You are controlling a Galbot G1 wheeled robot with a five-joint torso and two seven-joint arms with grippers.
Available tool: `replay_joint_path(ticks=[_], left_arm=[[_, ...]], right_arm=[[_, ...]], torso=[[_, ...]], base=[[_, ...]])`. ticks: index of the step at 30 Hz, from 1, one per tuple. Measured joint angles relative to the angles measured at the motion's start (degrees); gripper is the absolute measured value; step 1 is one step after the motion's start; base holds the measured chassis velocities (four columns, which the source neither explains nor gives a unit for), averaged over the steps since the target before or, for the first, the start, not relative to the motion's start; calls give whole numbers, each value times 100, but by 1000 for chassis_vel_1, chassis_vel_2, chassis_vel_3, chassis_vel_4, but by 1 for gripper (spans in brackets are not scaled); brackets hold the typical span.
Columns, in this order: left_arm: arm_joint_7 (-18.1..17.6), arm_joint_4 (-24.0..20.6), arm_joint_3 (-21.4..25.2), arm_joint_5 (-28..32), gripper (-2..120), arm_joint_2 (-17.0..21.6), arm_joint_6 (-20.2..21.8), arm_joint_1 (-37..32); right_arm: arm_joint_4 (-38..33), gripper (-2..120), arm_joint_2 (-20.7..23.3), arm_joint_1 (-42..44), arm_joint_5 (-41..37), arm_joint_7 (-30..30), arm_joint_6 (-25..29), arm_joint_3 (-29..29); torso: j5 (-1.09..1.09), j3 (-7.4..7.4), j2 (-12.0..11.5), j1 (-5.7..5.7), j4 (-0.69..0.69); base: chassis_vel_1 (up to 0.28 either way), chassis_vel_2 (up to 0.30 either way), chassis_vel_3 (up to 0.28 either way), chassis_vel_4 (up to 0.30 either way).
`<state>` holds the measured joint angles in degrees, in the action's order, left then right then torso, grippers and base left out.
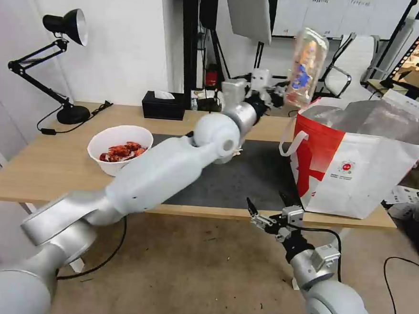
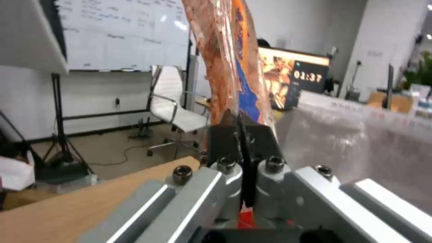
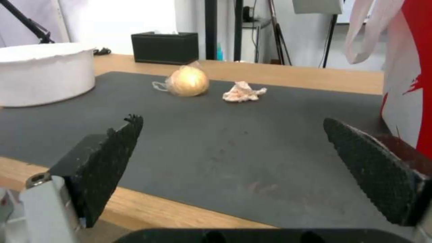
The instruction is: Pick up the trash from the table and place it into the takeout bag.
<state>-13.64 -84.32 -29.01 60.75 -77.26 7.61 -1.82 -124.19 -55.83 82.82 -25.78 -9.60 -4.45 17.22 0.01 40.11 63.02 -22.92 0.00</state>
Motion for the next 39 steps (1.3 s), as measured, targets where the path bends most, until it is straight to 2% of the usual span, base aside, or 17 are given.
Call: replay_joint_path(ticks=[6, 11, 18, 22, 30, 31, 33, 34, 36, 37, 39], left_arm=[[113, 150, -77, -74, 0, -149, -59, 0], [118, 281, 69, 163, 0, -329, -79, 55], [327, 600, -114, -287, 0, -486, -130, 142], [532, 783, -302, -808, 0, -601, -218, 141], [678, 842, -397, -978, 0, -633, -256, 150], [678, 836, -416, -978, 1, -619, -259, 150], [670, 772, -450, -981, 12, -591, -269, 134], [670, 772, -450, -981, 12, -591, -269, 134], [647, 729, -456, -978, 22, -574, -275, 123], [647, 729, -456, -978, 22, -574, -275, 123], [562, 646, -448, -935, 32, -538, -292, 117]], right_arm=[[68, 100, -9, -44, -1, 0, -3, -19], [147, 100, -9, -117, -18, 0, -4, -37], [249, 100, 6, -234, -62, -2, -4, -70], [272, 100, 15, -275, -85, -3, -8, -82], [268, 100, 14, -246, -90, -5, -10, -79], [264, 100, 14, -241, -91, -5, -10, -77], [248, 100, 15, -237, -101, -8, -11, -74], [248, 100, 15, -237, -101, -8, -11, -74], [245, 100, 13, -234, -110, -14, -18, -72], [245, 100, 13, -234, -110, -14, -18, -72], [233, 100, 4, -223, -119, -20, -28, -71]], torso=[[-1, 0, 0, 0, 0], [-1, 0, 0, 0, 0], [-1, 0, 0, 0, 1], [-1, 0, 0, 0, -1], [-1, 0, 0, 0, -1], [-1, 0, 0, 0, -1], [-1, 0, 0, 0, 0], [-1, 0, 0, 0, 0], [-1, 0, 0, 0, 0], [-1, 0, 0, 0, 0], [-1, 0, 0, 0, -1]], base=[[0, 0, 0, 0], [0, 0, 0, 0], [0, 0, 0, 0], [0, 0, 0, 0], [0, 0, 0, 0], [0, 0, 0, 0], [0, 0, 0, 0], [0, 0, 0, 0], [0, 0, 0, 0], [0, 0, 0, 0], [0, 0, 0, 0]])
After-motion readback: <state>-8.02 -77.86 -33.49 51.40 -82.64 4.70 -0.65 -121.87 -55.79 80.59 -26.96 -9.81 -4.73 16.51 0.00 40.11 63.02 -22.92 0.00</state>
